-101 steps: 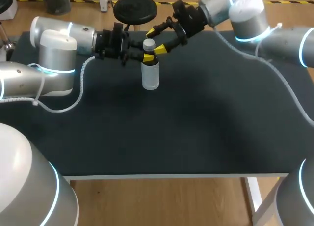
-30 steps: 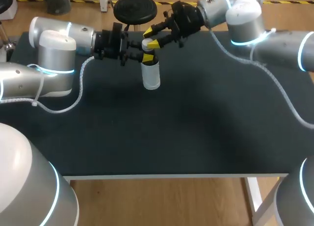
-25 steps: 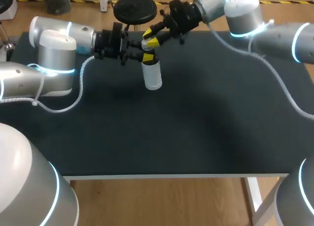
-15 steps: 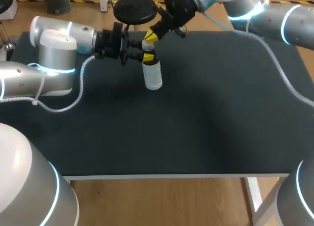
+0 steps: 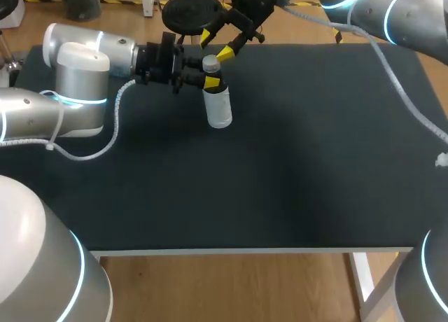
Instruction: Unscrew the bottle cap
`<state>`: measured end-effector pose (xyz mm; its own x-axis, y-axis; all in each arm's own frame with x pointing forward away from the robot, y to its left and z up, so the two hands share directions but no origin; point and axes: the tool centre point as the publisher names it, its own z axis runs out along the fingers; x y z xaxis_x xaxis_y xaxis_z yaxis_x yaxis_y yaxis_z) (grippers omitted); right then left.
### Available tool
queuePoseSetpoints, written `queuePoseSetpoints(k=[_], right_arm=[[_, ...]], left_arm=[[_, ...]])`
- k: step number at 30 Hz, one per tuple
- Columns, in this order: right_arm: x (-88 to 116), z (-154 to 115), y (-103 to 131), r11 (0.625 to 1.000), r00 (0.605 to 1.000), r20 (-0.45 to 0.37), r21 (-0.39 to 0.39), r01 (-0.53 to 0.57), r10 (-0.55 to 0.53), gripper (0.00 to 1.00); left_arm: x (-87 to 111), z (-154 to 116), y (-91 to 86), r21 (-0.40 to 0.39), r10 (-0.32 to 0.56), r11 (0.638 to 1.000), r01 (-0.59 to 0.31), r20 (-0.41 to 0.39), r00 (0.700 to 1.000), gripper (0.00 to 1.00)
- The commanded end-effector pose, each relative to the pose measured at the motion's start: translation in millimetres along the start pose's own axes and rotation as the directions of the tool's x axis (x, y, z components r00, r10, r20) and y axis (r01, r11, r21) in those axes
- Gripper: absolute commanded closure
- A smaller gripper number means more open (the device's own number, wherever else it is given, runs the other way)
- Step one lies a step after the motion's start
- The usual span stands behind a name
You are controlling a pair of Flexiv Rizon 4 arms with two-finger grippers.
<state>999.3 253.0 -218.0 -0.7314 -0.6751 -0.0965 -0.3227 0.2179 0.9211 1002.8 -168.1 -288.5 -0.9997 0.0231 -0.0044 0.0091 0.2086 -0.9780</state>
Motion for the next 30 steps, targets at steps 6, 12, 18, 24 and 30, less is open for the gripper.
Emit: queuePoseSetpoints(k=[6, 12, 18, 24, 30], right_arm=[[11, 7, 1, 0.980, 0.926, 0.343, 0.060, -0.189, 0.157, 0.00], [11, 9, -1, 0.967, 0.868, 0.448, 0.028, -0.254, 0.214, 0.00], [17, 13, -5, 0.966, 0.830, 0.514, 0.013, -0.259, 0.216, 0.00], [20, 21, -6, 0.959, 0.808, 0.546, 0.032, -0.282, 0.219, 0.00], [16, 23, -12, 0.936, 0.783, 0.550, 0.008, -0.353, 0.291, 0.00]], left_arm=[[0.4, 0, -0.4, -0.001, 0.000, 1.000, 0.000, 0.001, 1.000, 1.00], [0.4, 0, -0.4, -0.001, 0.000, 1.000, 0.000, 0.001, 1.000, 1.00], [0.4, 0, -0.4, -0.001, 0.000, 1.000, 0.000, 0.001, 1.000, 1.00], [0.4, 0, -0.4, -0.001, 0.000, 1.000, 0.000, 0.001, 1.000, 1.00], [0.4, 0, -0.4, -0.001, 0.000, 1.000, 0.000, 0.001, 1.000, 1.00]])
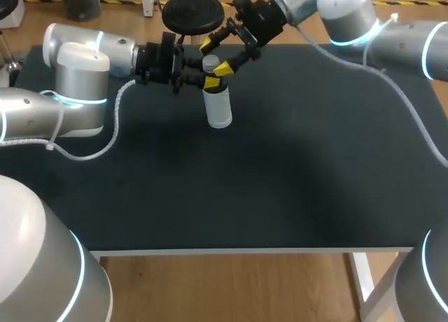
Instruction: Unscrew the bottle cap
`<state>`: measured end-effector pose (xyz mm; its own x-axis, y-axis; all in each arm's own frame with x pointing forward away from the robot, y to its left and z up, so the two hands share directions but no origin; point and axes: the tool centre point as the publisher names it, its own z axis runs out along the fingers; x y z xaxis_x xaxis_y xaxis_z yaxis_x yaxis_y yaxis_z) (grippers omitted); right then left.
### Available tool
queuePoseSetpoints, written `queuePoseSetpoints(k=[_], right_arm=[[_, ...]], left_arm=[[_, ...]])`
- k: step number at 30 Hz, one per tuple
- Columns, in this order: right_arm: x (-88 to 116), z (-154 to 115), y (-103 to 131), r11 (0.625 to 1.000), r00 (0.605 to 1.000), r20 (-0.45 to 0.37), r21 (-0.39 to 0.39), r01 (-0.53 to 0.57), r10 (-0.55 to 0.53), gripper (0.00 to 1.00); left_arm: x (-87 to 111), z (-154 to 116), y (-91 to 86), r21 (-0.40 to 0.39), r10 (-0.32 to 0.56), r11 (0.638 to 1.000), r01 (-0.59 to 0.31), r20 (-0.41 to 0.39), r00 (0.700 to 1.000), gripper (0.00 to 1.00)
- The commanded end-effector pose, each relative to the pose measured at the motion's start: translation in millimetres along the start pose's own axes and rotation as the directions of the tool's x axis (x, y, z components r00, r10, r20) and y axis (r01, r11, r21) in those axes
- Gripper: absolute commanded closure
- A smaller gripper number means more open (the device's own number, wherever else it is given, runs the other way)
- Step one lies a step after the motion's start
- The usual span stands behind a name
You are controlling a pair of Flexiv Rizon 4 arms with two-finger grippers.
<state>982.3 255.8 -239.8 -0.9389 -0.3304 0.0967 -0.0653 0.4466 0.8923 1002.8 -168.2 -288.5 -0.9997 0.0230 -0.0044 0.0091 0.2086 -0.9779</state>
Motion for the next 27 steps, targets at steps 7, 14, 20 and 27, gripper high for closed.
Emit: queuePoseSetpoints(k=[7, 14, 20, 27], right_arm=[[2, 4, -5, 0.999, 0.959, 0.279, -0.026, -0.047, 0.053, 0.00], [0, 7, -9, 0.998, 0.959, 0.274, -0.036, -0.060, 0.067, 0.00], [-1, 10, -9, 0.997, 0.960, 0.272, -0.043, -0.061, 0.071, 0.00], [-6, 11, -8, 0.996, 0.962, 0.261, -0.066, -0.060, 0.075, 0.00]], left_arm=[[0.4, 0, -0.4, -0.001, 0.000, 1.000, 0.000, 0.001, 1.000, 1.00], [0.4, 0, -0.4, -0.001, 0.000, 1.000, 0.000, 0.001, 1.000, 1.00], [0.4, 0, -0.4, -0.001, 0.000, 1.000, 0.000, 0.001, 1.000, 1.00], [0.4, 0, -0.4, -0.001, 0.000, 1.000, 0.000, 0.001, 1.000, 1.00]])
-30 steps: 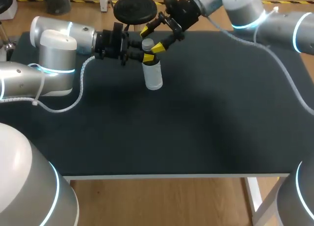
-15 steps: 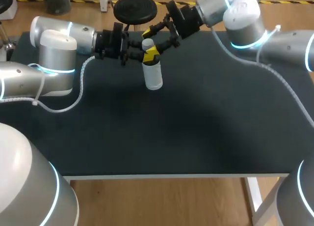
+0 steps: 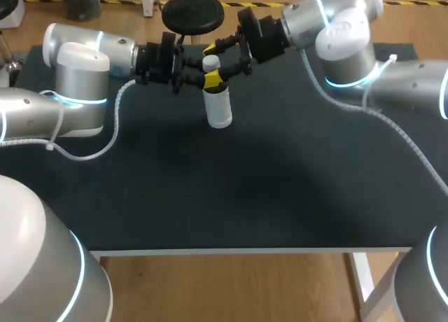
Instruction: Unscrew the bottle cap
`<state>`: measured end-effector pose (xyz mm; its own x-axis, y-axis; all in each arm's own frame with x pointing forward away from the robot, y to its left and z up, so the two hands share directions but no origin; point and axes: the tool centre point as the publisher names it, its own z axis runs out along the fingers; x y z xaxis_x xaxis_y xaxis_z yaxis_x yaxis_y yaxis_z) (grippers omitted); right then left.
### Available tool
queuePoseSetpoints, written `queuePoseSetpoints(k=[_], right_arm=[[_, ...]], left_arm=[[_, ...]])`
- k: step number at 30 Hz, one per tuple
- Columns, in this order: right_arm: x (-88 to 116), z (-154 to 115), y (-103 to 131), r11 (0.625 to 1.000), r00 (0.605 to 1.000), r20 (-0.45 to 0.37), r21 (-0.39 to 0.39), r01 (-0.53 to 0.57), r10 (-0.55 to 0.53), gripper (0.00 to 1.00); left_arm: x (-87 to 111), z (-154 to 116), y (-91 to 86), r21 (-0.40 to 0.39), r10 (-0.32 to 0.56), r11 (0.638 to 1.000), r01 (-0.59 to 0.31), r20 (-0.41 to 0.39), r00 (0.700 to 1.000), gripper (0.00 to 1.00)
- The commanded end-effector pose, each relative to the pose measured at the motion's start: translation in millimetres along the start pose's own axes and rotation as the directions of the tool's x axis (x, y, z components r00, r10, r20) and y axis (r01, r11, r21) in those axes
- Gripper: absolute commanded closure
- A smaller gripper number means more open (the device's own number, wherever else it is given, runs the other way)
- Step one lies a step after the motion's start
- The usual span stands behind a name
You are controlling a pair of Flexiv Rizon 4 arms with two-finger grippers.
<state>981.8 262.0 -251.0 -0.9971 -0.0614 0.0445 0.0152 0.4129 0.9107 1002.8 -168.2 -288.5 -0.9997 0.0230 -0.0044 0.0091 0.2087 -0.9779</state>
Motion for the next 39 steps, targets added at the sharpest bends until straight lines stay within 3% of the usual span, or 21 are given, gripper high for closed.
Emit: queuePoseSetpoints(k=[1, 3, 8, 11, 19, 24, 28, 30, 34, 35, 39], right_arm=[[-3, 1, 0, 1.000, 1.000, -0.007, -0.004, 0.003, -0.003, 0.02], [-4, 1, 0, 1.000, 1.000, -0.008, -0.002, 0.004, -0.004, 0.48], [-4, 1, -1, 1.000, 1.000, -0.008, -0.002, 0.003, -0.003, 0.73], [-5, 1, -1, 1.000, 1.000, -0.010, -0.002, 0.003, -0.004, 0.98], [-8, -1, -2, 1.000, 0.999, -0.038, 0.002, 0.029, -0.029, 1.00], [-11, 0, -2, 0.997, 0.989, -0.126, -0.022, 0.078, -0.080, 1.00], [-15, 1, -6, 0.989, 0.947, -0.285, -0.051, 0.137, -0.146, 1.00], [-16, 1, -7, 0.988, 0.933, -0.326, -0.041, 0.148, -0.153, 1.00], [-20, -1, -6, 0.975, 0.851, -0.484, -0.018, 0.222, -0.203, 1.00], [-19, -1, -5, 0.975, 0.854, -0.479, -0.012, 0.222, -0.201, 1.00], [-22, -5, -2, 0.966, 0.799, -0.563, 0.002, 0.259, -0.212, 1.00]], left_arm=[[0.4, 0, -0.4, -0.001, 0.000, 1.000, 0.000, 0.001, 1.000, 1.00], [0.4, 0, -0.4, -0.001, 0.000, 1.000, 0.000, 0.001, 1.000, 1.00], [0.4, 0, -0.4, -0.001, 0.000, 1.000, 0.000, 0.001, 1.000, 1.00], [0.4, 0, -0.4, -0.001, 0.000, 1.000, 0.000, 0.001, 1.000, 1.00], [0.4, 0, -0.4, -0.001, 0.000, 1.000, 0.000, 0.001, 1.000, 1.00], [0.4, 0, -0.4, -0.001, 0.000, 1.000, 0.000, 0.001, 1.000, 1.00], [0.4, 0, -0.4, -0.001, 0.000, 1.000, 0.000, 0.001, 1.000, 1.00], [0.4, 0, -0.4, -0.001, 0.000, 1.000, 0.000, 0.001, 1.000, 1.00], [0.4, 0, -0.4, -0.001, 0.000, 1.000, 0.000, 0.001, 1.000, 1.00], [0.4, 0, -0.4, -0.001, 0.000, 1.000, 0.000, 0.001, 1.000, 1.00], [0.4, 0, -0.4, -0.001, 0.000, 1.000, 0.000, 0.001, 1.000, 1.00]])
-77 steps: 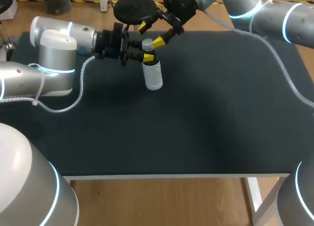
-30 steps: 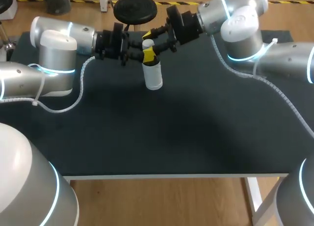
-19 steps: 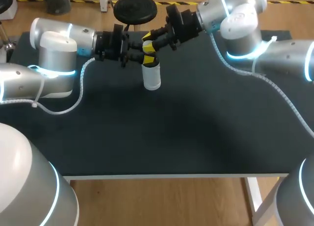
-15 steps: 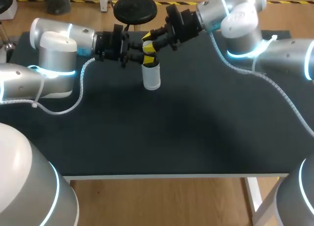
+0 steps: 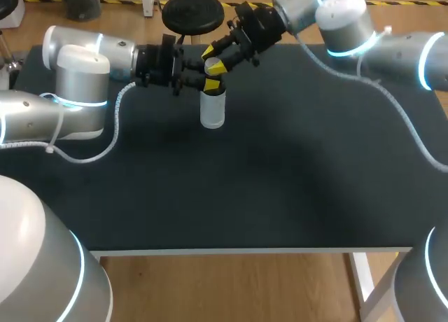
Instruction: Unscrew the bottle cap
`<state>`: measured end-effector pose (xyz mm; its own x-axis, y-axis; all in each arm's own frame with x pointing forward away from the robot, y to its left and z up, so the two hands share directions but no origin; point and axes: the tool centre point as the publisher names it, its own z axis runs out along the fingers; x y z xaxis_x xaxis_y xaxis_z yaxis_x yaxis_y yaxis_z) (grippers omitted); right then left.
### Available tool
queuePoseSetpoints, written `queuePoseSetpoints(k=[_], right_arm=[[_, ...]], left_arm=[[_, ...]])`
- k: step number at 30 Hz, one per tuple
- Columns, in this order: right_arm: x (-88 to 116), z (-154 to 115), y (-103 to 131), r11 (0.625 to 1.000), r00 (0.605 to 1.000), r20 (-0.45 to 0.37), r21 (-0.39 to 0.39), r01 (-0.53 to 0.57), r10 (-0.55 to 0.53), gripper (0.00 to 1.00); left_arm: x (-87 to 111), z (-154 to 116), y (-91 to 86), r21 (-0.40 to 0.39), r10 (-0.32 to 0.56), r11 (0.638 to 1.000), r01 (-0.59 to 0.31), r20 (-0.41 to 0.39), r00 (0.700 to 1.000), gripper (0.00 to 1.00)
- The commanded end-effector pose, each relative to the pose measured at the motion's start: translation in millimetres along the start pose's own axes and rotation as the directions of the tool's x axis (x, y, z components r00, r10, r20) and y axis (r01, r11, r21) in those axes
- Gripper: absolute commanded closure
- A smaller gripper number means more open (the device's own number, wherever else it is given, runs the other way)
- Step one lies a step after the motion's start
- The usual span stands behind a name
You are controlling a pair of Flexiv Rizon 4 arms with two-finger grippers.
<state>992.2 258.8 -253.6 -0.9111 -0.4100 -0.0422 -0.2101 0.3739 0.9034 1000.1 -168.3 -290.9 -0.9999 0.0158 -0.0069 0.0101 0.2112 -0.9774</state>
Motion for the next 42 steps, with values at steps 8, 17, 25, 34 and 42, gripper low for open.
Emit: queuePoseSetpoints(k=[8, 17, 25, 34, 42], right_arm=[[-6, -8, 4, 0.991, 0.892, -0.439, 0.013, 0.130, -0.111, 1.00], [4, -8, 15, 0.972, 0.796, -0.574, 0.000, 0.234, -0.192, 1.00], [11, -25, 34, 0.952, 0.780, -0.566, -0.026, 0.305, -0.266, 1.00], [20, -53, 5, 0.975, 0.881, -0.431, 0.009, 0.220, -0.194, 1.00], [32, -79, -47, 0.996, 0.976, -0.201, -0.023, 0.085, -0.088, 1.00]], left_arm=[[-2.4, -1, -2.8, 0.002, -0.001, 1.000, 0.001, -0.007, 1.000, 1.00], [-2.4, -1, -2.8, 0.002, -0.001, 1.000, 0.001, -0.007, 1.000, 1.00], [-2.4, -1, -2.8, 0.002, -0.001, 1.000, 0.001, -0.007, 1.000, 1.00], [-2.4, -1, -2.8, 0.002, -0.001, 1.000, 0.001, -0.007, 1.000, 1.00], [-2.4, -1, -2.8, 0.002, -0.001, 1.000, 0.001, -0.007, 1.000, 1.00]])
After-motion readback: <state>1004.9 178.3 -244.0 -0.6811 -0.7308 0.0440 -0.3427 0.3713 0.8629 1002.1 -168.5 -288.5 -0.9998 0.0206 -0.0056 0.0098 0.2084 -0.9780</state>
